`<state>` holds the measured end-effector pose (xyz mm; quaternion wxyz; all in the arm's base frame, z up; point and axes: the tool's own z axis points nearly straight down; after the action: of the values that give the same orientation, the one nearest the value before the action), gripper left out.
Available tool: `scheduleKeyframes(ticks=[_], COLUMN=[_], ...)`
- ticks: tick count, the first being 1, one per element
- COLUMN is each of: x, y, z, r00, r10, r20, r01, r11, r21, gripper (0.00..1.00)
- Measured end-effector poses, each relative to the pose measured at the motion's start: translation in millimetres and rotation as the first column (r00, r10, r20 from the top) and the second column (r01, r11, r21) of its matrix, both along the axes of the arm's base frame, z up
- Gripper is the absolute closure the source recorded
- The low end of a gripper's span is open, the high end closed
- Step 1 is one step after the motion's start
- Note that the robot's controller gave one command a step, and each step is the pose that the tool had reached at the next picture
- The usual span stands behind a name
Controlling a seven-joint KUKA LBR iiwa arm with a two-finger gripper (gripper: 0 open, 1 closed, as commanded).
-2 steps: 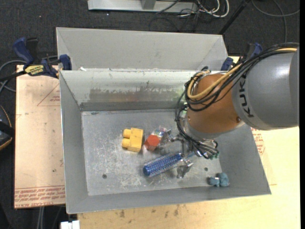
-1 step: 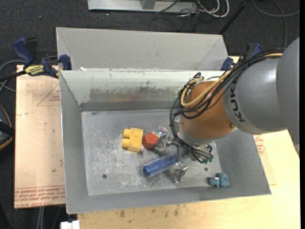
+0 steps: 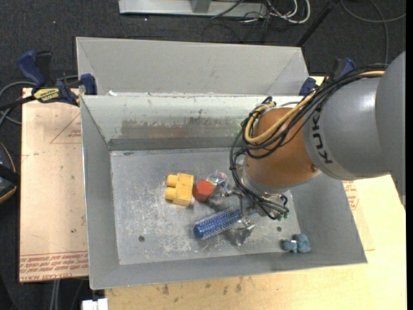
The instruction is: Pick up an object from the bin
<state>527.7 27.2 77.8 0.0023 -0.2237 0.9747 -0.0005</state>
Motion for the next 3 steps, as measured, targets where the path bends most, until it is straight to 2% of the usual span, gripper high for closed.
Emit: scheduleKeyframes(ticks=[1, 2, 3], x=[2.0, 2.4, 2.7], y=[1, 3, 4], z=[2, 19, 27], r00=[1.0, 1.0, 1.0], r10=[0.001, 0.003, 0.003], r20=[0.006, -0.003, -0.004], r01=[-0.001, -0.003, -0.003], r11=[1.0, 1.0, 1.0], r21=[0.002, 0.001, 0.001], gripper=[1.0, 1.0, 1.0])
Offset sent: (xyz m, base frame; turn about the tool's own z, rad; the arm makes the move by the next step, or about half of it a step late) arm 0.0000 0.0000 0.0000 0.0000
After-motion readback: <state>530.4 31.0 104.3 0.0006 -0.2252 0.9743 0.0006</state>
